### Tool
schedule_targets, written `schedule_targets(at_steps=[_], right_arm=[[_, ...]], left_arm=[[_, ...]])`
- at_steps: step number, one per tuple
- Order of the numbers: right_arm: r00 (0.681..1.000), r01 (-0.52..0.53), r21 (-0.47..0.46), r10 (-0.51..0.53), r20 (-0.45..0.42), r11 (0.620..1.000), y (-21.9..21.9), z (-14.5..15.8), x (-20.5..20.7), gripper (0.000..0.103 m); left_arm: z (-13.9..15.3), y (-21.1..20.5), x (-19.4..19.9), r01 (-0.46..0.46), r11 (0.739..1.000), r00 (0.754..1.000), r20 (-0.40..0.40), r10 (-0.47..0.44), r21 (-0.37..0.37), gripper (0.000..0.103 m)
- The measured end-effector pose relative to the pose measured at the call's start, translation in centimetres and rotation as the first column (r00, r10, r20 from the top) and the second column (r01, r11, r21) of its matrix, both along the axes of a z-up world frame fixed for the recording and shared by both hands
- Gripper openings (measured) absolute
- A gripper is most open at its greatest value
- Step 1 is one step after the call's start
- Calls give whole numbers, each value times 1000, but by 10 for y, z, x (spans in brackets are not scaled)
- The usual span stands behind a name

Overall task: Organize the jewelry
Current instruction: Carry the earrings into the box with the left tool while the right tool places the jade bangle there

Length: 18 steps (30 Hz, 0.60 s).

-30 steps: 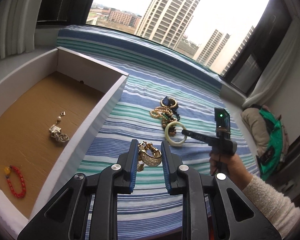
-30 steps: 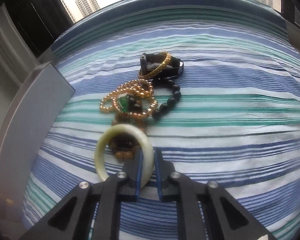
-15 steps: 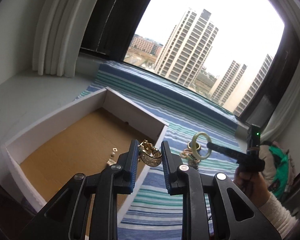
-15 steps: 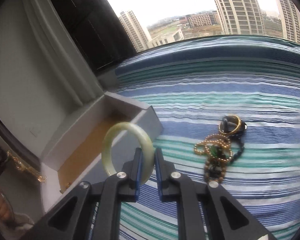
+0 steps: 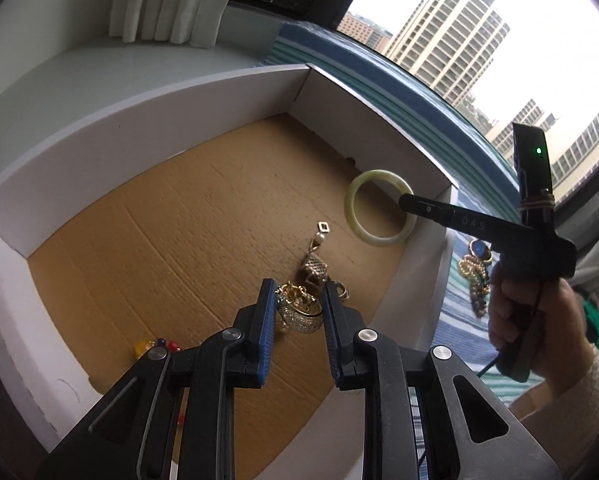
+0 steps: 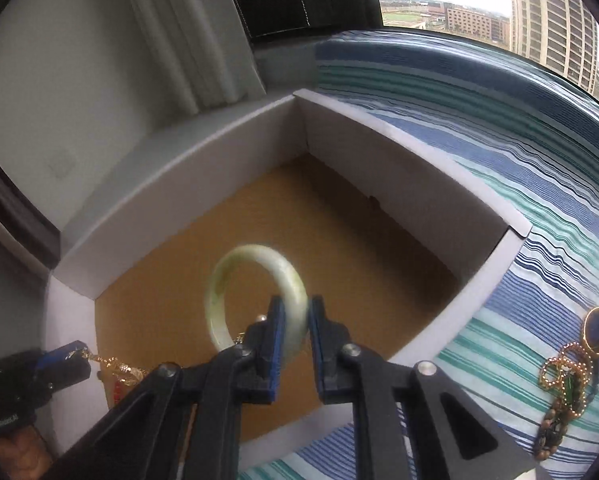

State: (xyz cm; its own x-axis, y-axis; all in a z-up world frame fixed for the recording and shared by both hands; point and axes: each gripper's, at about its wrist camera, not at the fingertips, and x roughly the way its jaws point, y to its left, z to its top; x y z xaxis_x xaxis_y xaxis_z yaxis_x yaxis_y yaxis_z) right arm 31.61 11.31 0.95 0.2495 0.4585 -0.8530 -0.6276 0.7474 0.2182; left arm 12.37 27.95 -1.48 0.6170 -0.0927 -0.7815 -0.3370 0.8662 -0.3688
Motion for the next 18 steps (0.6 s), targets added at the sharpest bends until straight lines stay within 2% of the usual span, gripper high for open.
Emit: schedule_targets(at_steps=[3, 5, 8, 10, 13, 15, 17, 18], right_arm=[[1000, 1, -48, 0, 24, 999, 5, -6, 8, 16], [996, 29, -53, -24, 82, 998, -1, 3, 5, 17], [982, 71, -35, -63, 180, 997, -26, 23, -6, 43], [970, 80, -12, -75, 233, 997, -48, 36, -24, 44], [957, 87, 22, -90, 276, 996, -84, 50, -56, 46], [947, 100, 36, -106, 302, 994, -115, 53, -81, 62], [938, 117, 44, -126, 324, 992, -145, 51, -106, 67], [934, 130, 31, -133, 330, 991, -160, 47, -118, 69]], left_arm=[[-6, -7, 3, 8, 1000, 1000, -24, -7, 30, 24], [-2, -12, -1, 13, 999, 1000, -22, -12, 45, 38], [10, -21, -10, -2, 995, 1000, 8, 1, 99, 52], [21, -29, -20, -1, 992, 999, 44, -5, 130, 55], [38, -52, -33, 18, 985, 994, 106, -37, 174, 72], [46, -71, -40, 43, 979, 987, 141, -71, 198, 80], [50, -94, -45, 78, 975, 980, 166, -114, 208, 92], [50, -106, -48, 95, 973, 975, 176, -133, 208, 94]])
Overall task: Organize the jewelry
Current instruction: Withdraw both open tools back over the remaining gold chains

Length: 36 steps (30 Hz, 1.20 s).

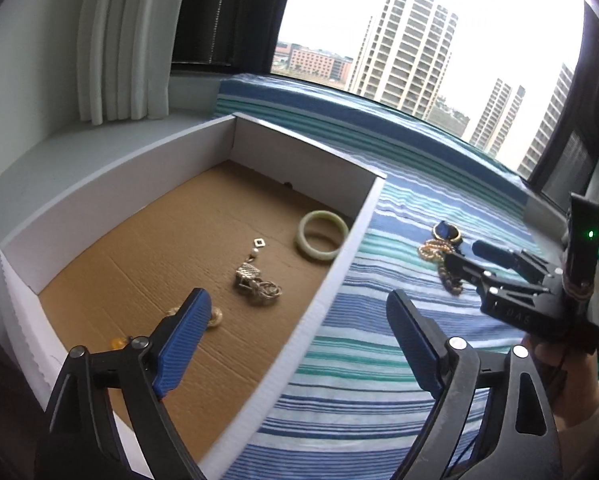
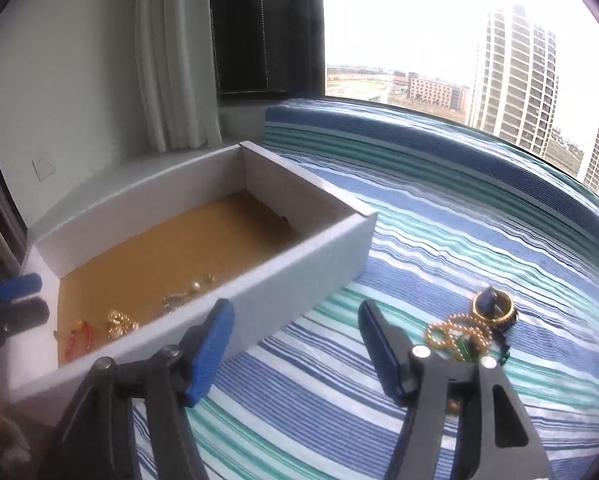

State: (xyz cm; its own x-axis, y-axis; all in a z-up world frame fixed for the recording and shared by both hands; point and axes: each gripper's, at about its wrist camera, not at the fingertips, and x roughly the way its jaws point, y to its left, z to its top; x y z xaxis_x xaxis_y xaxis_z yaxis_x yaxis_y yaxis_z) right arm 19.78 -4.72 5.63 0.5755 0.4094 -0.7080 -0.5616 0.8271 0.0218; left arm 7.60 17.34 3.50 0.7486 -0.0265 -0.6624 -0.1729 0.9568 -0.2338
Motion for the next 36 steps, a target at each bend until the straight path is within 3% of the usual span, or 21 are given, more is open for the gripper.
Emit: schedule_targets(at_steps=[2, 5, 10, 16, 21, 36], right_arm=[[999, 43, -41, -42, 16, 998, -33, -9, -22, 76], [990, 140, -92, -136, 40, 986, -79, -28, -55, 77], [952, 306, -93, -305, 23, 948, -154, -57, -95, 77], [889, 459, -111, -453, 71, 882, -218, -80, -125, 77], [849, 528, -60, -526, 51, 847, -239, -91, -126, 77], [862, 494, -1, -490, 127, 869, -218, -80, -146, 77]], left_arm=[[-3, -24, -3, 36, 999, 999, 19, -36, -1, 97], [-16, -60, 0, 93, 996, 995, 19, -93, -4, 98], [-53, -116, 10, 194, 981, 978, -78, -193, 4, 97], [-86, -169, 1, 286, 957, 948, -161, -276, 47, 97], [-104, -183, 1, 287, 952, 949, -165, -267, 107, 97], [-110, -180, -12, 275, 957, 956, -131, -262, 90, 97]])
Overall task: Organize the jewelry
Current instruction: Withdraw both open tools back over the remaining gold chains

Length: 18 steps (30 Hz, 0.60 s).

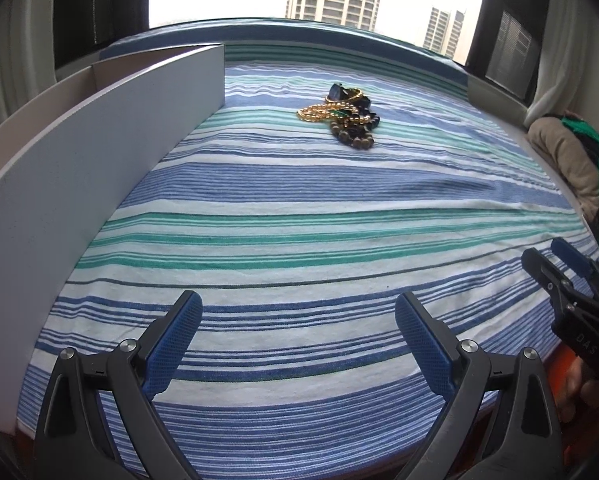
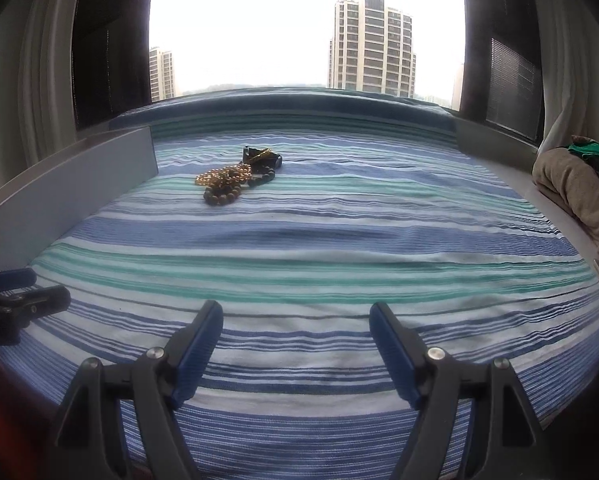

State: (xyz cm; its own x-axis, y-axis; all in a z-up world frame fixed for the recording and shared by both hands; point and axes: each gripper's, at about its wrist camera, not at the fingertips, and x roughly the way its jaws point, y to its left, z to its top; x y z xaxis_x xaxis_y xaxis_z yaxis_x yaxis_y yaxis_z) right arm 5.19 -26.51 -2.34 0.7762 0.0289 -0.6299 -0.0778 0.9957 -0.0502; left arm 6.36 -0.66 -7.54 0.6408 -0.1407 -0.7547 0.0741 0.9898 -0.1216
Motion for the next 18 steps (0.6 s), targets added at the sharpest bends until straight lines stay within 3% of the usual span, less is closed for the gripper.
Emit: schedule_targets(at_steps=[18], right_arm=[[999, -45, -17, 45, -9, 999, 14, -3, -5, 77]], left_arm=[[-12, 0, 1, -1, 1000, 999, -45, 1, 11, 97]])
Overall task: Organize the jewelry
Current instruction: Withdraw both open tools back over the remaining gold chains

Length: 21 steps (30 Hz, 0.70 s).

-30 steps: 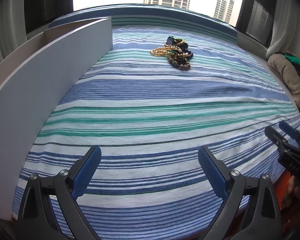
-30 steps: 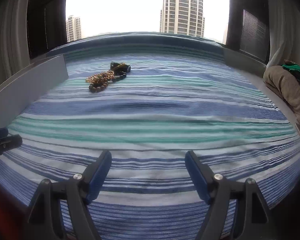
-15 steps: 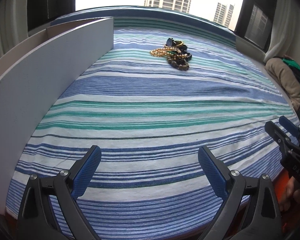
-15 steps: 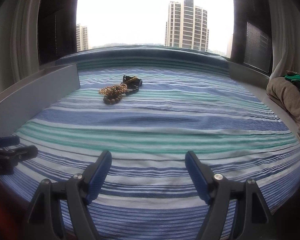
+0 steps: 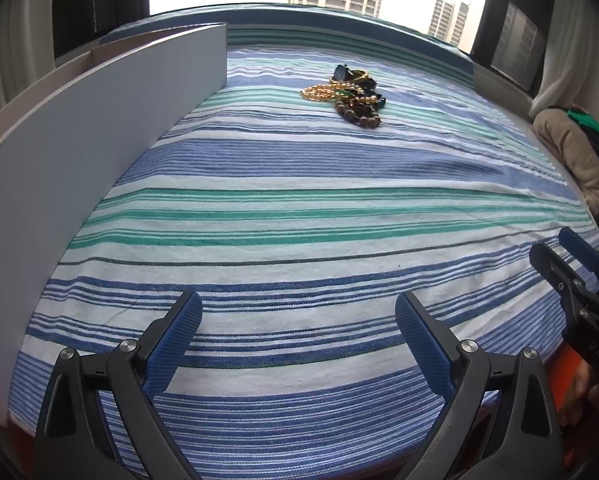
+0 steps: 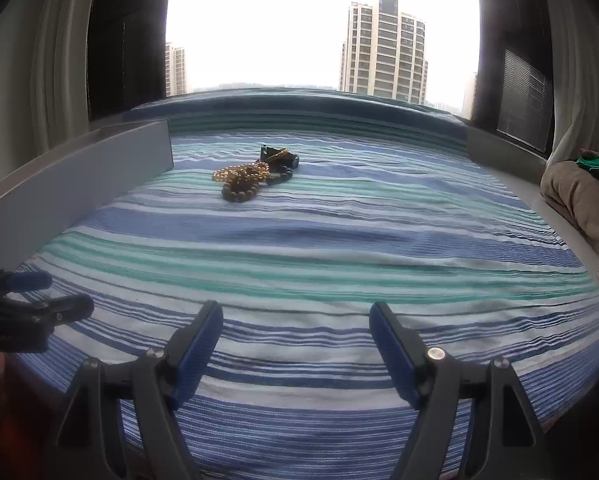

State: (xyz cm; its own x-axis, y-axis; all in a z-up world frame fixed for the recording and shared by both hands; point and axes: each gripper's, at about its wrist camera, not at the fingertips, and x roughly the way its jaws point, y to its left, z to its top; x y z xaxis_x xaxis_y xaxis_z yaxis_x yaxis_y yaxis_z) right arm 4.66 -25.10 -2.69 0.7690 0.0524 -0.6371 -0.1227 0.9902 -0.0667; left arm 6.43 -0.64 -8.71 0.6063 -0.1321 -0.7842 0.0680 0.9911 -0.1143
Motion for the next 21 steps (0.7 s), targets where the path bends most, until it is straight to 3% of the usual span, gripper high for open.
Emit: schedule_targets(at_steps=[14, 21], right_arm=[[999, -11, -7, 12, 34, 1000, 2, 6, -2, 77], [999, 5, 11, -6, 37, 1000, -5, 4, -2, 77]], left_arm=[[11, 6, 4, -22, 999, 1000, -1, 22, -28, 97], [35, 17, 28, -41, 993, 999, -2, 41, -108, 98]])
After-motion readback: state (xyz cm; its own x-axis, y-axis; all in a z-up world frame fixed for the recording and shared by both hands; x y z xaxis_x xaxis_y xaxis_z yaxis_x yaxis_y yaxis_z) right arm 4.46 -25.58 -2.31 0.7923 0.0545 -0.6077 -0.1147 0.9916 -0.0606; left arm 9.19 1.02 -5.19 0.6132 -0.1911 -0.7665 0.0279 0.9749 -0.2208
